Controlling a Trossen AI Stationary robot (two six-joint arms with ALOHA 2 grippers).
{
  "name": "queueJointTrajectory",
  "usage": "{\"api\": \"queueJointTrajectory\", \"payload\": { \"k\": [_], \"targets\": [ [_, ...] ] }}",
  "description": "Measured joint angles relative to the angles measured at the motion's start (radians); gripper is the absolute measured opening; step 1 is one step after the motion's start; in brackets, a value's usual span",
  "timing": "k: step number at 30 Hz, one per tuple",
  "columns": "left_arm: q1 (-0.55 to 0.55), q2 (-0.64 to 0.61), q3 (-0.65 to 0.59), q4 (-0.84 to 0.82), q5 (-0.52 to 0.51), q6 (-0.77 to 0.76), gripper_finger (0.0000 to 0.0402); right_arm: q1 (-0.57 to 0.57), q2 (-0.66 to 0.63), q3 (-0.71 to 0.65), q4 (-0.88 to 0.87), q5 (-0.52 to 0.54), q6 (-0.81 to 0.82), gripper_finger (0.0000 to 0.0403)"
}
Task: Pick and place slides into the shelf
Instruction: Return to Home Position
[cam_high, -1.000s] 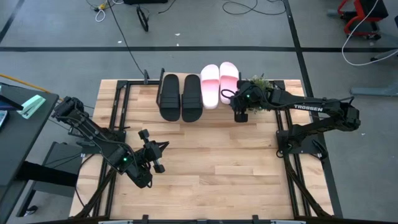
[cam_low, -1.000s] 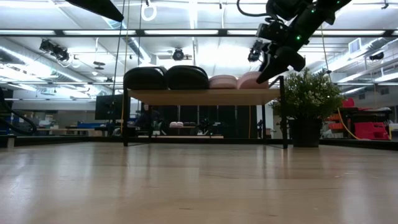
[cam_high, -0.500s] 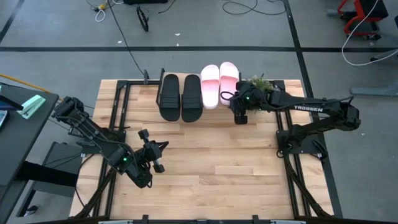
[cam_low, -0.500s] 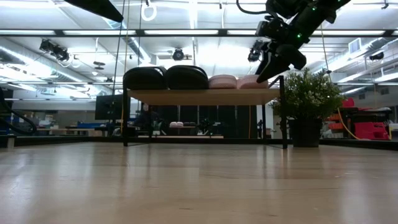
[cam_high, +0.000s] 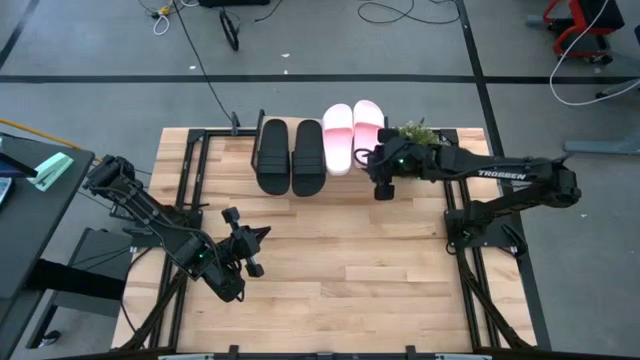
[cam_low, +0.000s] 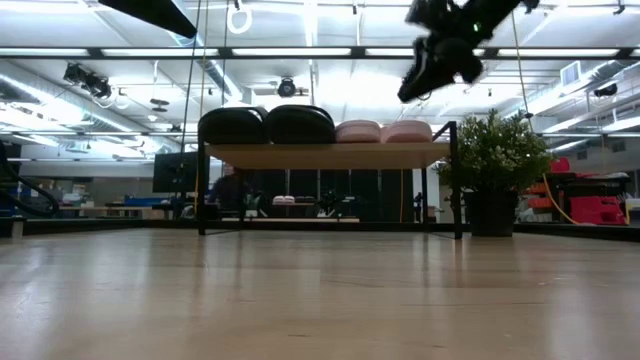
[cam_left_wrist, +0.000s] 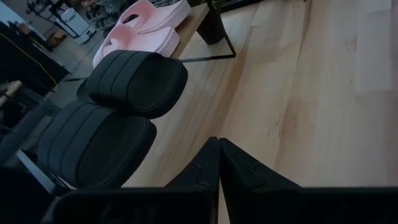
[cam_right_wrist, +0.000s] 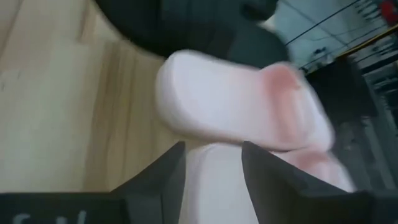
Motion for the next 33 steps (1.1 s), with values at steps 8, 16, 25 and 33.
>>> {"api": "queueJointTrajectory", "payload": {
  "k": [8, 16, 25, 33],
  "targets": [
    [0.017, 0.000, 0.000, -0.003, -0.072, 0.030, 0.0023, 0.104, -0.002, 0.136, -0.242, 0.011, 0.286, 0.0111],
    [0.090, 0.000, 0.000, -0.008, -0.103, 0.029, 0.0008, 0.425, 0.000, 0.017, -0.285, 0.102, 0.590, 0.0015],
    [0.152, -0.011, -0.087, 0.099, -0.151, 0.100, 0.0007, 0.780, 0.000, -0.131, -0.145, 0.432, 0.894, 0.0004],
    [0.195, -0.077, -0.189, 0.673, 0.198, 0.569, 0.0005, 0.930, 0.001, -0.298, 0.171, 0.596, 0.986, 0.0003]
  ]
}}
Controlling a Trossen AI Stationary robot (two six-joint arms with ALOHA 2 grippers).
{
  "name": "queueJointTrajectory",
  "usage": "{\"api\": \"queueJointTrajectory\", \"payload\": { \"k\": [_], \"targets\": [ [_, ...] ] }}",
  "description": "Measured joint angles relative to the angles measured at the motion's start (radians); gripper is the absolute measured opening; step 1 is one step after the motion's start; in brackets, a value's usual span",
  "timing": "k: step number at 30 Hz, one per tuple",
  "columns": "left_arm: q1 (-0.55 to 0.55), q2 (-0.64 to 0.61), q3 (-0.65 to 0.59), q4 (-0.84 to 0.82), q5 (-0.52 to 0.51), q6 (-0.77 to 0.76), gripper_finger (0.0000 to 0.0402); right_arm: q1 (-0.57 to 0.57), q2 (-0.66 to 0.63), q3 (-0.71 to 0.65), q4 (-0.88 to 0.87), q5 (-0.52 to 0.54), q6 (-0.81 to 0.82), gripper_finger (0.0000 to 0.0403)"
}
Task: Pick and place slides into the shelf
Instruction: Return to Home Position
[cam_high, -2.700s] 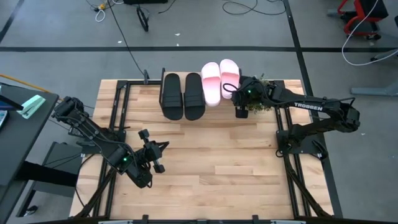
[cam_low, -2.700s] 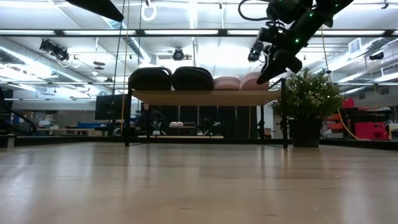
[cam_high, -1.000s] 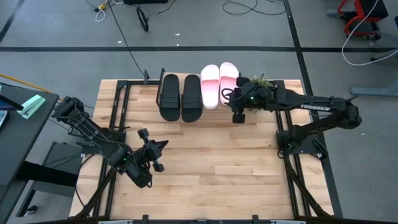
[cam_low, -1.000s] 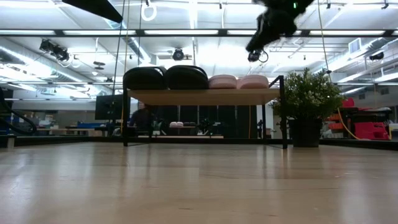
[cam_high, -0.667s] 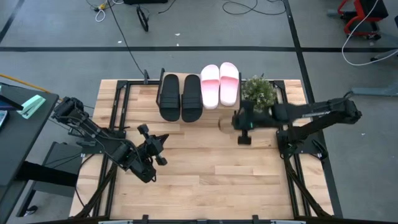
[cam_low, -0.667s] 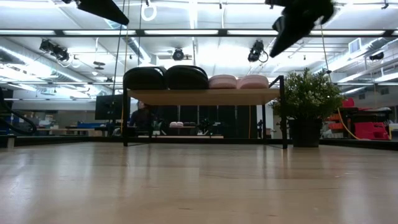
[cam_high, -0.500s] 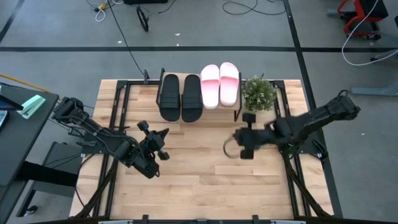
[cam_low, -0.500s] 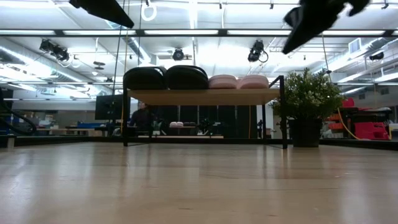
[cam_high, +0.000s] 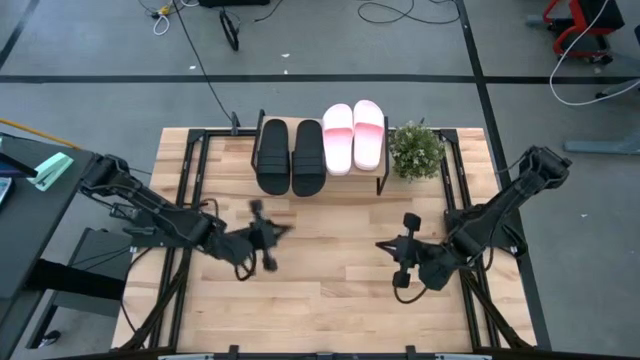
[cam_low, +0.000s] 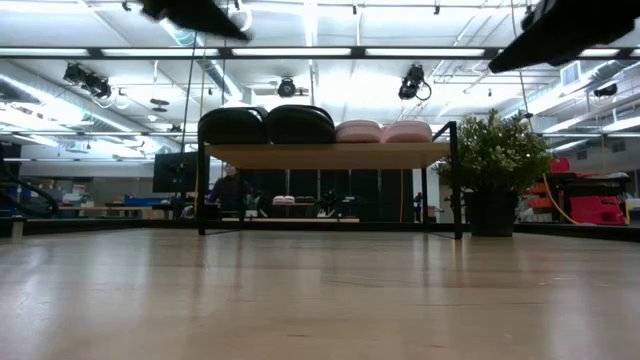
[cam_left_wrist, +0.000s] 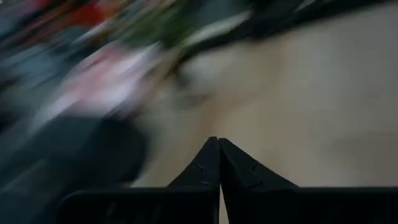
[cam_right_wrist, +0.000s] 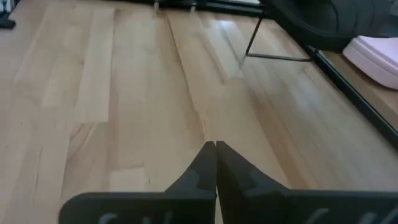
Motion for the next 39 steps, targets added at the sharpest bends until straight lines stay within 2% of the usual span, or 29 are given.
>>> {"api": "queueJointTrajectory", "payload": {
  "k": [4, 6, 7, 13, 19, 22, 29, 33, 39],
  "targets": [
    [0.048, -0.011, -0.135, 0.487, 0.494, 0.286, 0.0005, 0.037, 0.001, -0.050, 0.028, 0.091, 0.082, 0.0002],
    [0.076, -0.011, -0.186, 0.620, 0.624, 0.339, 0.0003, 0.049, 0.001, -0.071, 0.039, 0.137, 0.119, 0.0002],
    [0.093, -0.012, -0.204, 0.652, 0.646, 0.339, 0.0003, 0.054, 0.001, -0.078, 0.049, 0.155, 0.134, 0.0002],
    [0.193, -0.061, -0.295, 0.645, 0.652, 0.276, 0.0003, 0.060, 0.001, -0.119, 0.131, 0.195, 0.162, 0.0001],
    [0.255, -0.211, -0.401, 0.655, 0.716, 0.212, 0.0004, 0.059, 0.001, -0.157, 0.185, 0.196, 0.167, 0.0000],
    [0.267, -0.306, -0.481, 0.715, 0.724, 0.208, 0.0003, 0.057, 0.001, -0.162, 0.192, 0.202, 0.168, 0.0000],
    [0.308, -0.473, -0.688, 0.989, 0.722, 0.193, 0.0003, 0.044, 0.001, -0.162, 0.207, 0.228, 0.165, 0.0000],
    [0.345, -0.532, -0.742, 0.987, 0.743, 0.181, 0.0003, 0.016, 0.001, -0.162, 0.215, 0.227, 0.163, 0.0000],
    [0.411, -0.550, -0.780, 1.002, 0.764, 0.153, 0.0004, -0.027, 0.001, -0.162, 0.218, 0.190, 0.137, 0.0000]
  ]
}}
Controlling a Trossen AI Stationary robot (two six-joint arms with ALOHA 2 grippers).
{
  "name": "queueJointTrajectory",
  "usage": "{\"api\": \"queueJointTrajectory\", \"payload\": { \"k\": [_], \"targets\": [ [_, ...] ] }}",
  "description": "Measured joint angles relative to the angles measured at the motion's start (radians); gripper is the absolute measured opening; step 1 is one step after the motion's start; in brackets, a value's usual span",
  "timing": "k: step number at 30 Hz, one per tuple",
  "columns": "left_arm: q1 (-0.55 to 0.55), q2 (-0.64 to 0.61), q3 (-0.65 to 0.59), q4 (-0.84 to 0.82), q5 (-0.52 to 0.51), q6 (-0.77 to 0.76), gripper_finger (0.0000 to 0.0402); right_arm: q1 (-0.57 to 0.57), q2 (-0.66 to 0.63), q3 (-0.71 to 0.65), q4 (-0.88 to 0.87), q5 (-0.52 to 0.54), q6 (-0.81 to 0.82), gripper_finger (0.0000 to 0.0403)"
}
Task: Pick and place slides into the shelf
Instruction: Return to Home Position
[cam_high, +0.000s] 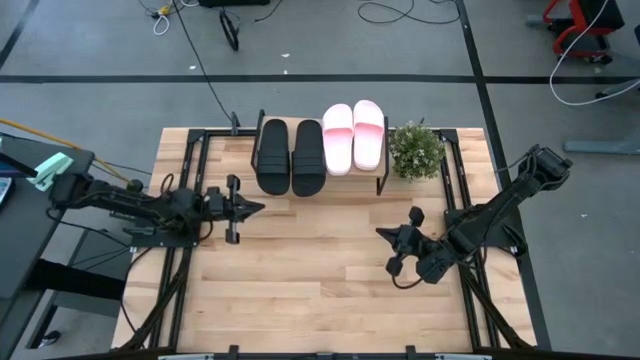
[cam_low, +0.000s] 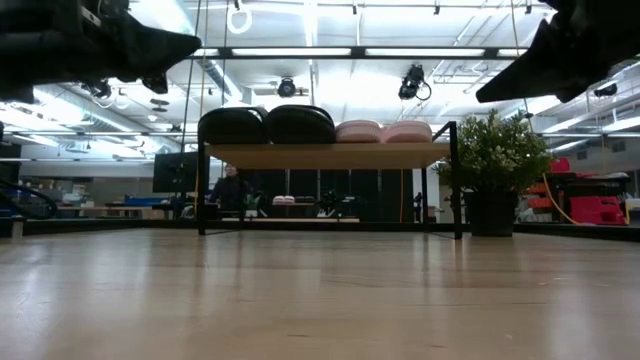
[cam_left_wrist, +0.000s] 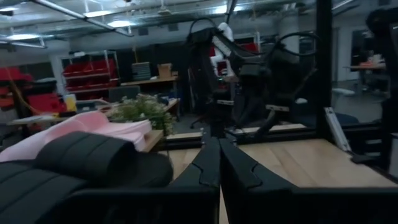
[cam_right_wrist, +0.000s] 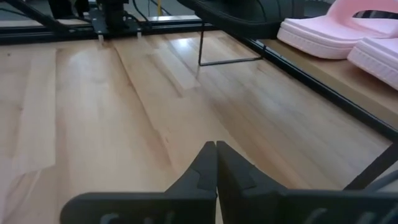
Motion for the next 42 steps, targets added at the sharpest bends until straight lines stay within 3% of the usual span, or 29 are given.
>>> {"api": "queueJointTrajectory", "payload": {
  "k": [13, 21, 27, 42],
  "targets": [
    [0.069, -0.081, 0.000, -0.054, 0.026, 0.004, 0.0003, -0.008, 0.000, 0.000, 0.002, -0.020, -0.001, 0.0000],
    [0.115, -0.237, 0.000, -0.220, 0.031, 0.004, 0.0003, -0.008, 0.000, 0.000, 0.006, -0.020, 0.000, 0.0000],
    [0.146, -0.340, 0.000, -0.253, 0.140, 0.003, 0.0004, -0.009, 0.000, 0.001, 0.029, -0.019, 0.000, 0.0000],
    [0.258, -0.645, 0.000, -0.551, 0.081, -0.050, 0.0003, -0.009, 0.000, 0.001, 0.031, -0.011, 0.025, 0.0000]
  ]
}}
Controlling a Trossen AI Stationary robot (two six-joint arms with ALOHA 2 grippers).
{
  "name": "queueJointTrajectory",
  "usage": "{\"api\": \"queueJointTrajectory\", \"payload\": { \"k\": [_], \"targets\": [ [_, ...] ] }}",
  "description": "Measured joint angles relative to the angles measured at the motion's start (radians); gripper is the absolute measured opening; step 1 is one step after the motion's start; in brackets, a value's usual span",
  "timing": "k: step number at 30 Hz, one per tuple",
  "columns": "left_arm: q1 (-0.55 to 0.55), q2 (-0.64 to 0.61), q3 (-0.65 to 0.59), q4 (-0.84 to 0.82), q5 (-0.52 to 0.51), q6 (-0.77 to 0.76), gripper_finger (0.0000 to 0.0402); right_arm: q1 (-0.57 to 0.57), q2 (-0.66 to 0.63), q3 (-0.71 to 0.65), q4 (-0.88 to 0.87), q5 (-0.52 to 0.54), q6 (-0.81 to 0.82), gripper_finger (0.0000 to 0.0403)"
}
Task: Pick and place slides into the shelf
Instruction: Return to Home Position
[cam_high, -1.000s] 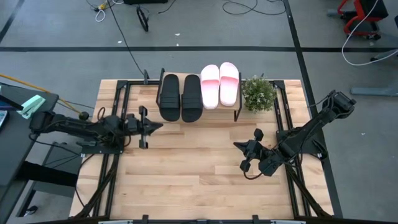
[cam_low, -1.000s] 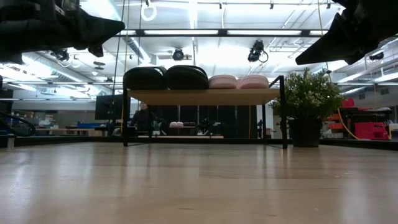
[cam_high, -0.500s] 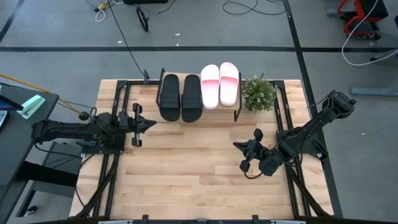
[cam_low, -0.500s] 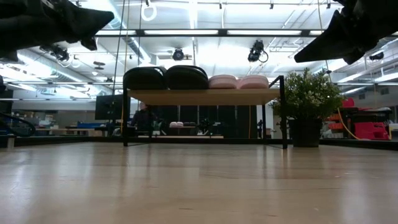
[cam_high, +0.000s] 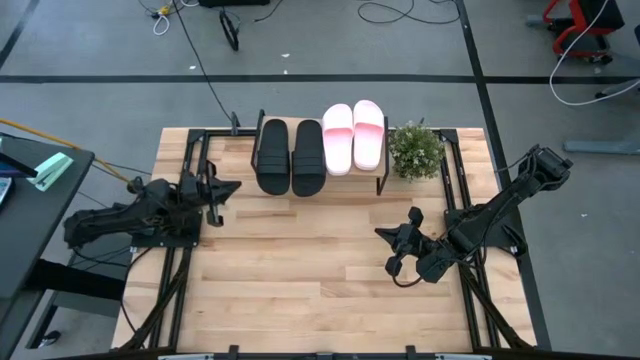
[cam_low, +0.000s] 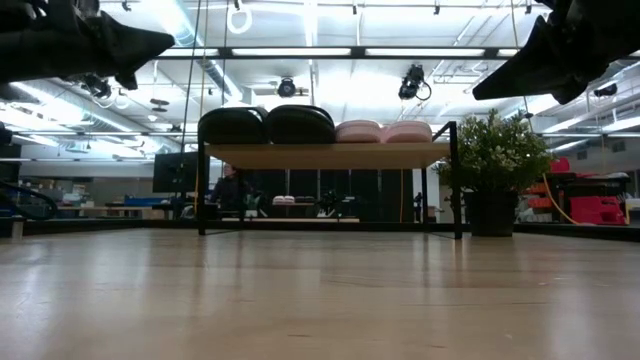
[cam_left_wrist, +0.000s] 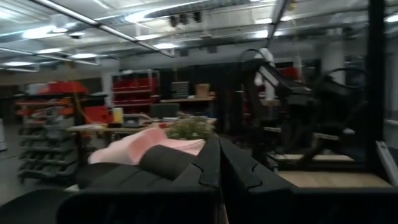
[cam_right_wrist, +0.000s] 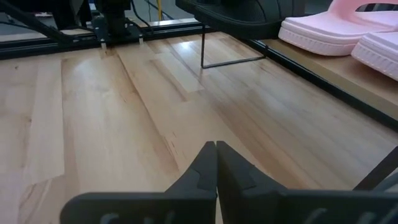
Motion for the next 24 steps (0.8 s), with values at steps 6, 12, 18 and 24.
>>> {"api": "queueJointTrajectory", "payload": {
  "k": [6, 12, 18, 24],
  "targets": [
    [0.010, -0.082, -0.045, 0.037, -0.007, -0.043, 0.0003, 0.000, 0.000, 0.000, 0.000, 0.000, 0.000, 0.0000],
    [0.004, -0.081, -0.047, 0.078, 0.004, -0.099, 0.0004, 0.000, 0.000, 0.000, -0.001, 0.006, 0.003, 0.0000],
    [-0.049, -0.079, -0.047, 0.080, 0.030, -0.106, 0.0003, 0.000, 0.000, 0.001, -0.001, 0.007, 0.002, 0.0000],
    [-0.107, -0.078, -0.047, 0.050, 0.023, -0.103, 0.0002, 0.000, 0.000, 0.001, -0.001, 0.007, 0.001, 0.0000]
  ]
}}
